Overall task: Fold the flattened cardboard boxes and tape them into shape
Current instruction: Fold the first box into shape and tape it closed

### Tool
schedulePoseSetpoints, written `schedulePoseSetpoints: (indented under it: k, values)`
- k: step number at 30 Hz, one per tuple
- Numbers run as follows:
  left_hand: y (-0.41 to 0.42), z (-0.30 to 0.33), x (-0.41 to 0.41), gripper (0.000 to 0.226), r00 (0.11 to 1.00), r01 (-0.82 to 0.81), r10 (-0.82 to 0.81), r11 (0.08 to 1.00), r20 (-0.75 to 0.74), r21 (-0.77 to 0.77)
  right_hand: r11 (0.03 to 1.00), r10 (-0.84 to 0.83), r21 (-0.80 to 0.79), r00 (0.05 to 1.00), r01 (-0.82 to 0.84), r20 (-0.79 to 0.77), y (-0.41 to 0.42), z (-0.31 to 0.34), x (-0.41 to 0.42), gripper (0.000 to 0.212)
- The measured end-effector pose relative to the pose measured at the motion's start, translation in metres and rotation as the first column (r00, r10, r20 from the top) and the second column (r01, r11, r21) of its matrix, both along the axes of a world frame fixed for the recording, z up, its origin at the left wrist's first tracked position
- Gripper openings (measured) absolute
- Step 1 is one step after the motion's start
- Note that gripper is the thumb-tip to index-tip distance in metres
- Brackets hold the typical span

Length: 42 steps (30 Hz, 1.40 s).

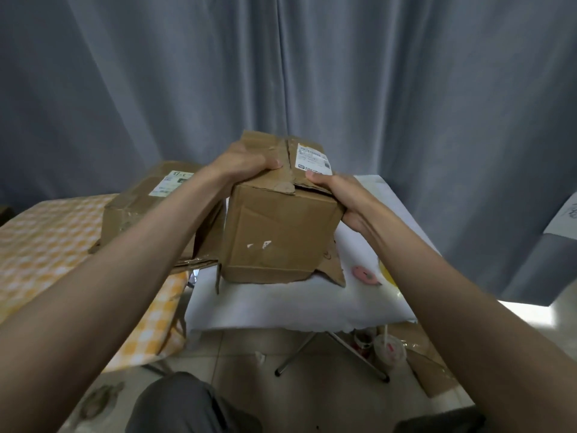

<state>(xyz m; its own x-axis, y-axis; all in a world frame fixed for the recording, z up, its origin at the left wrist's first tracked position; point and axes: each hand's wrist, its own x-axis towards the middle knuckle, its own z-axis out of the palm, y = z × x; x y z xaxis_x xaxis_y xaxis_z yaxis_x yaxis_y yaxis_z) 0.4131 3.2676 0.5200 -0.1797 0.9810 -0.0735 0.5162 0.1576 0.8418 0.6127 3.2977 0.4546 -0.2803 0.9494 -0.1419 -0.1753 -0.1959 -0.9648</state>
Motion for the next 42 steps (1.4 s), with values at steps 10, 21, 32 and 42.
schedulePoseSetpoints:
  k: [10, 21, 32, 42]
  values:
    - [-0.005, -0.036, 0.008, 0.071, 0.997, -0.069, 0.071, 0.995, -0.018, 0.069, 0.997, 0.041, -0.067, 0.999, -0.042, -0.014, 0.000, -0.035, 0.008, 0.054]
    - [0.005, -0.091, 0.018, 0.075, 0.954, -0.111, 0.105, 0.994, 0.281, 0.006, 0.999, 0.028, 0.022, 0.984, -0.032, 0.175, 0.014, -0.042, 0.023, 0.046]
    - [0.005, -0.110, 0.007, 0.077, 0.887, 0.135, -0.009, 0.961, -0.462, 0.241, 0.978, 0.090, 0.143, 0.920, -0.155, 0.381, 0.024, -0.048, 0.007, 0.024]
    - [-0.004, -0.103, 0.002, 0.121, 0.705, 0.506, -0.372, 0.861, -0.604, 0.060, 0.878, -0.066, 0.420, 0.809, -0.232, 0.585, 0.003, -0.033, 0.019, 0.071]
